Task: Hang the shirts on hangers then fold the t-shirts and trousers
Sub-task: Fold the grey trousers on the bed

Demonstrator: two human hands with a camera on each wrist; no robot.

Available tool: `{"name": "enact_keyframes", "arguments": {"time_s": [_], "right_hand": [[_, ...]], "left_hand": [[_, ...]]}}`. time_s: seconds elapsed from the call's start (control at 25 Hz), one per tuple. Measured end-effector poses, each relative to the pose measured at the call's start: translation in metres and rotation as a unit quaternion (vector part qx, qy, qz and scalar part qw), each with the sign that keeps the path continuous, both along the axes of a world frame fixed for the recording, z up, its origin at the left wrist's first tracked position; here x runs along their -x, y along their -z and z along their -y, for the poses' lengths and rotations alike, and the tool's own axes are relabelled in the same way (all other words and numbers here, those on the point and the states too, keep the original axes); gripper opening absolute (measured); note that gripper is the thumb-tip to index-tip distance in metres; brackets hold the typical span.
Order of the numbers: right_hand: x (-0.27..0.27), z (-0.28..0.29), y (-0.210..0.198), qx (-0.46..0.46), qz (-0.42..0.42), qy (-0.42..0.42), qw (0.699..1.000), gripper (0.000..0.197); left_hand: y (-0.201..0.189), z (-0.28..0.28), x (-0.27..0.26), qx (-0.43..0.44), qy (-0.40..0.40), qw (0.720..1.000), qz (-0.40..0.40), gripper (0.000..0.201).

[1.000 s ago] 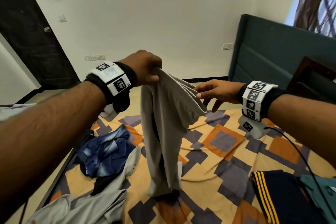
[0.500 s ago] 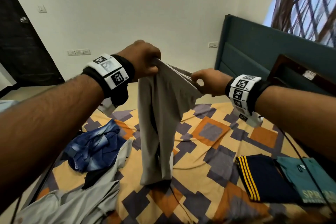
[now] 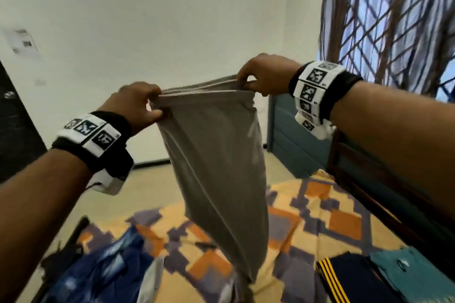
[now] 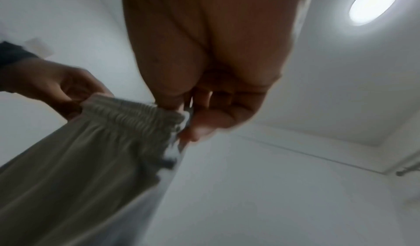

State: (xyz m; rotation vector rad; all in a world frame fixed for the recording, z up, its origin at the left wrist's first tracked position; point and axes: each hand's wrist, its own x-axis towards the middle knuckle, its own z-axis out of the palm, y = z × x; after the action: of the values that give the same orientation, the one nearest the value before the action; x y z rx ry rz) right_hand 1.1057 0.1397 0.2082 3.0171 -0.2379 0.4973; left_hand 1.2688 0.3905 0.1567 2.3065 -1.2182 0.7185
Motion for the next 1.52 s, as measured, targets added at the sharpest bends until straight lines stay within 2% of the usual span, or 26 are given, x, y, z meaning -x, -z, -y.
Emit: {"name": "enact_keyframes", "arguments": {"time_s": [0.04, 0.12, 0.16, 0.24, 0.32, 0.4, 0.52, 0.64, 0.72, 0.84, 0.92, 1.0, 1.12, 1.2, 1.24, 1.28, 1.32, 1.4, 1.44, 1.52], "right_hand": [[-0.003, -0.002, -0.013, 0.033, -0.008, -0.002, 0.999, 0.018], [0.0, -0.009, -0.027, 0.061, -0.112, 0.002, 0.992, 0.017], [0.003, -0.013, -0.04, 0.061, -0.112, 0.007, 0.992, 0.018], [0.012, -0.02, -0.061, 0.025, -0.079, 0.008, 0.997, 0.019], [0.021, -0.029, -0.077, -0.018, -0.067, -0.001, 0.998, 0.018], [0.025, -0.033, -0.081, -0.116, -0.047, -0.032, 0.992, 0.017], [0.027, -0.033, -0.074, -0.28, -0.034, -0.092, 0.955, 0.021], [0.028, -0.029, -0.069, -0.378, -0.044, -0.158, 0.911, 0.025], [0.028, -0.035, -0.06, -0.353, -0.058, -0.178, 0.917, 0.031], [0.013, -0.053, -0.032, -0.259, -0.053, -0.137, 0.955, 0.047], [0.002, -0.061, -0.02, -0.254, -0.034, -0.136, 0.957, 0.039], [0.002, -0.063, -0.024, -0.325, 0.003, -0.157, 0.933, 0.027], [0.007, -0.071, -0.04, -0.436, 0.021, -0.19, 0.88, 0.026], [0.004, -0.086, -0.042, -0.462, 0.018, -0.183, 0.868, 0.031], [0.0, -0.093, -0.04, -0.461, 0.023, -0.171, 0.87, 0.032], [-0.005, -0.1, -0.037, -0.454, 0.029, -0.158, 0.876, 0.033], [-0.01, -0.105, -0.034, -0.446, 0.039, -0.147, 0.882, 0.033], [-0.017, -0.111, -0.028, -0.432, 0.062, -0.137, 0.889, 0.03], [-0.018, -0.111, -0.027, -0.431, 0.072, -0.138, 0.889, 0.027], [-0.018, -0.108, -0.028, -0.465, 0.075, -0.164, 0.867, 0.022]], "left_hand": [[-0.018, -0.005, -0.001, 0.017, -0.005, 1.0, 0.011, 0.031], [-0.035, -0.009, 0.003, -0.129, -0.06, 0.99, -0.005, 0.028], [-0.044, -0.009, 0.003, -0.141, -0.069, 0.987, -0.028, 0.025], [-0.062, -0.017, 0.007, -0.06, -0.036, 0.993, -0.091, 0.022], [-0.079, -0.027, 0.017, 0.005, 0.013, 0.987, -0.162, 0.022], [-0.09, -0.035, 0.025, 0.054, 0.046, 0.971, -0.229, 0.036], [-0.099, -0.035, 0.036, 0.094, 0.034, 0.978, -0.184, 0.045], [-0.107, -0.033, 0.038, 0.15, 0.029, 0.98, -0.13, 0.034], [-0.111, -0.031, 0.039, 0.174, 0.024, 0.98, -0.095, 0.032], [-0.114, -0.027, 0.041, 0.163, 0.001, 0.986, -0.045, 0.03], [-0.115, -0.031, 0.039, 0.148, 0.007, 0.988, -0.032, 0.033], [-0.116, -0.044, 0.03, 0.128, 0.01, 0.991, -0.034, 0.036], [-0.105, -0.062, 0.019, 0.091, -0.038, 0.994, -0.047, 0.058], [-0.083, -0.056, 0.026, 0.085, -0.093, 0.992, -0.024, 0.051], [-0.07, -0.048, 0.036, 0.1, -0.083, 0.991, -0.026, 0.04], [-0.059, -0.038, 0.048, 0.121, -0.039, 0.989, -0.077, 0.029], [-0.05, -0.029, 0.061, 0.146, 0.025, 0.974, -0.174, 0.02], [-0.036, -0.014, 0.084, 0.185, 0.126, 0.901, -0.371, 0.016], [-0.033, -0.007, 0.085, 0.199, 0.144, 0.879, -0.408, 0.019], [-0.03, 0.002, 0.08, 0.212, 0.145, 0.877, -0.407, 0.036]]}}
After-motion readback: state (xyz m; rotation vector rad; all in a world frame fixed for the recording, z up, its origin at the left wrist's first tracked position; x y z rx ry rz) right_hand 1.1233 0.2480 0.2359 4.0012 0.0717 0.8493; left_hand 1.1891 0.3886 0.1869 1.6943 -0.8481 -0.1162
